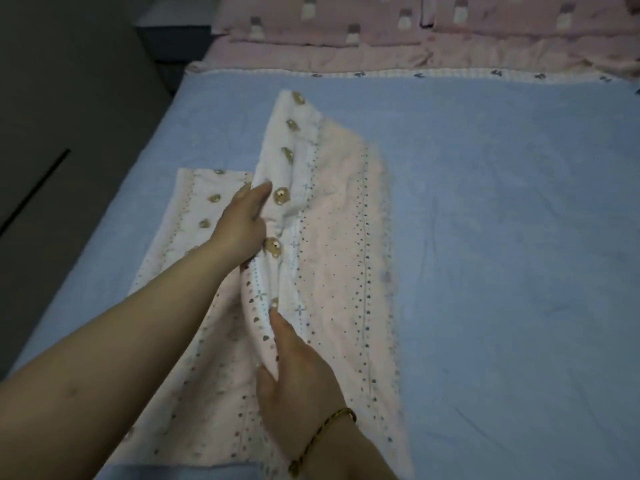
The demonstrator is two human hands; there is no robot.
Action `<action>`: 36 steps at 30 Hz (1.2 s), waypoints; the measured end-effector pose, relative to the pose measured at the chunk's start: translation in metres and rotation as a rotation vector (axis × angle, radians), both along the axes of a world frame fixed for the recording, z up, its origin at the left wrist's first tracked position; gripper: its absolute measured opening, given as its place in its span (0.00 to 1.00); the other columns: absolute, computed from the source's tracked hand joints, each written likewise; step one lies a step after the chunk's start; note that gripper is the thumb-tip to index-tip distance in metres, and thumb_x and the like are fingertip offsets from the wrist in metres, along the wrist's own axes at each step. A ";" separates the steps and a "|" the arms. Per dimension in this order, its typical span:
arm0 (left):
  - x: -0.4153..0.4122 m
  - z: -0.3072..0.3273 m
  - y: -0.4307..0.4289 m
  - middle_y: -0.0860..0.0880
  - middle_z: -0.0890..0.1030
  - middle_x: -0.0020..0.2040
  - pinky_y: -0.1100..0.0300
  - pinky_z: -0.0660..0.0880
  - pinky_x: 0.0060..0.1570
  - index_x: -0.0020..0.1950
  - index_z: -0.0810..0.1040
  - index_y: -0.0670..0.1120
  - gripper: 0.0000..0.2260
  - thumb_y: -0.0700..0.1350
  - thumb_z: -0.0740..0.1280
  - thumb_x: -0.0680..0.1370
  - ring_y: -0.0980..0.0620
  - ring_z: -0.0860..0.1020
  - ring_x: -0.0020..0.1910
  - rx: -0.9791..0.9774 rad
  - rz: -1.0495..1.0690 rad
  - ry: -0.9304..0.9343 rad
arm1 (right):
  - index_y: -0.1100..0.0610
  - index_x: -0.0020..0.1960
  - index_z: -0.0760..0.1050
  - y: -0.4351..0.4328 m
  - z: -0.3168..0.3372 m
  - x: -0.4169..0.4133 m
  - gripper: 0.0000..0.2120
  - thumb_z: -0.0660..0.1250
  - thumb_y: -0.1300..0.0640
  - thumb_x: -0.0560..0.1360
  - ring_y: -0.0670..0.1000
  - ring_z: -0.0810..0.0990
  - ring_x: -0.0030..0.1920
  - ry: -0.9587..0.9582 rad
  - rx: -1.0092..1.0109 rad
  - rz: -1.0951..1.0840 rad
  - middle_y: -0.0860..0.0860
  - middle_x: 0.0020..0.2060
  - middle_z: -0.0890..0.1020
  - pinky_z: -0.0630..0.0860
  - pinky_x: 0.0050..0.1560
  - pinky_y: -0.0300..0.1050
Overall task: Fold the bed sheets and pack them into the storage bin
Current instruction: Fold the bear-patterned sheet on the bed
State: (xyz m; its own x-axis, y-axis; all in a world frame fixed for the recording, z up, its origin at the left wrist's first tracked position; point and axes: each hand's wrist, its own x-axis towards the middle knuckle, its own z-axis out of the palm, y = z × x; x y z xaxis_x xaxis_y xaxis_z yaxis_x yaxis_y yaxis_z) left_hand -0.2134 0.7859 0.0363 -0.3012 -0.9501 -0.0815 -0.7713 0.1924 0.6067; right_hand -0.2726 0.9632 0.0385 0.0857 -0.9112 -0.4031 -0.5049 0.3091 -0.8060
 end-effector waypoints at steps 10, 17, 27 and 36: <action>0.098 -0.107 0.027 0.47 0.50 0.77 0.55 0.51 0.72 0.77 0.48 0.49 0.31 0.53 0.60 0.79 0.47 0.52 0.75 0.533 0.220 0.023 | 0.59 0.62 0.74 -0.001 -0.105 0.002 0.26 0.54 0.46 0.71 0.60 0.73 0.62 0.563 -0.076 -0.510 0.58 0.63 0.75 0.59 0.67 0.49; 0.090 -0.129 0.036 0.47 0.46 0.77 0.54 0.50 0.71 0.76 0.45 0.52 0.35 0.51 0.64 0.77 0.43 0.50 0.74 0.436 0.215 -0.137 | 0.55 0.75 0.52 -0.008 -0.124 -0.041 0.33 0.65 0.57 0.75 0.56 0.69 0.66 0.112 0.228 -0.793 0.55 0.69 0.67 0.65 0.64 0.44; 0.055 -0.126 0.070 0.47 0.49 0.76 0.62 0.50 0.69 0.76 0.48 0.49 0.29 0.38 0.59 0.80 0.49 0.52 0.74 0.416 0.278 0.094 | 0.51 0.74 0.55 0.008 -0.089 -0.097 0.30 0.63 0.58 0.76 0.53 0.71 0.62 0.267 0.105 -0.682 0.52 0.68 0.69 0.66 0.58 0.43; 0.098 -0.141 0.020 0.47 0.46 0.77 0.51 0.43 0.72 0.76 0.50 0.50 0.32 0.58 0.59 0.77 0.48 0.46 0.75 0.246 0.388 -0.183 | 0.49 0.75 0.35 -0.134 -0.122 -0.038 0.34 0.43 0.36 0.75 0.51 0.28 0.71 0.799 -0.123 -0.069 0.51 0.71 0.29 0.16 0.60 0.46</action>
State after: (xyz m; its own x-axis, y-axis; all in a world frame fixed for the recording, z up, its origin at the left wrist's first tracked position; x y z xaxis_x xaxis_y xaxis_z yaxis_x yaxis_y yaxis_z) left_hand -0.1156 0.8057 -0.1044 0.1115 -0.9352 -0.3360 -0.8558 -0.2622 0.4459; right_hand -0.3108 0.8296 -0.0839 -0.2438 -0.9456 -0.2153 -0.9255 0.2932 -0.2399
